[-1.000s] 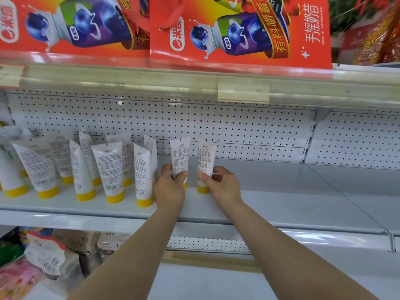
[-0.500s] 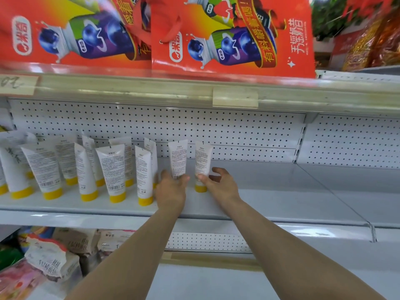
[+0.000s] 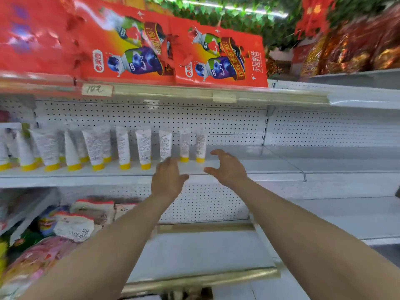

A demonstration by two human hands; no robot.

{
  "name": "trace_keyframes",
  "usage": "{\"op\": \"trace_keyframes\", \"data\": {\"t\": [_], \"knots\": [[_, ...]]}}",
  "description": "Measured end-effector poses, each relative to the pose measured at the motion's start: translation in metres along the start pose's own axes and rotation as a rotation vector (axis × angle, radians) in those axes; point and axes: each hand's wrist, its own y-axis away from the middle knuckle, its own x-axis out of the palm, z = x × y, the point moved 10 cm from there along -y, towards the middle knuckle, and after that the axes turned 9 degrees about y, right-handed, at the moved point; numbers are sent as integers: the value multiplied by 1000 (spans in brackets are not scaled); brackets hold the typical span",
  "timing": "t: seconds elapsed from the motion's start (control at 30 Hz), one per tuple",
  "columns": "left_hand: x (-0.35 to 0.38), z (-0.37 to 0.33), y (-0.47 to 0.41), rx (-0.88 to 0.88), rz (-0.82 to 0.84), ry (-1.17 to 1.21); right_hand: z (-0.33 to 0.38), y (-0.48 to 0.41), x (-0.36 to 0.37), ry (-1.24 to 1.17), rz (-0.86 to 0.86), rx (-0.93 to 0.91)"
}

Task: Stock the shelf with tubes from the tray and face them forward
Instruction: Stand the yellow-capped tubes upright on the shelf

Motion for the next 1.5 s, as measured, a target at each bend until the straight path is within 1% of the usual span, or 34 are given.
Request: {"op": "trace_keyframes", "data": {"t": [0.07,0.13,0.2,0.3,0.43,0.57,0.67,0.77,0.93,1.03,1.23,1.4,1.5], "knots": [[-31,-1,25,24,4,-157,24,33,-14,123,-14,-54],[-59,3,49,10,4,-254,47,64,-25,210,-43,-101],[-81,8,71,13,-3,-314,68,92,-32,241,-65,-140],[-107,18,99,21,-5,-333,92,128,-33,207,-63,-154],[-128,36,131,1,8,-319,118,160,-17,167,-13,-168],[-136,69,157,-63,29,-337,138,177,15,122,63,-185],[-134,103,172,-121,42,-334,150,184,53,101,132,-210],[-117,145,186,-183,75,-341,154,190,99,79,207,-221],[-62,221,215,-314,183,-339,141,198,195,101,386,-201],[-25,270,234,-423,235,-295,127,202,255,71,499,-187],[51,362,274,-633,380,-296,106,223,376,46,736,-161],[105,433,325,-835,442,-238,91,260,478,47,962,-168],[125,471,362,-976,460,-219,83,290,533,19,1098,-151]]}}
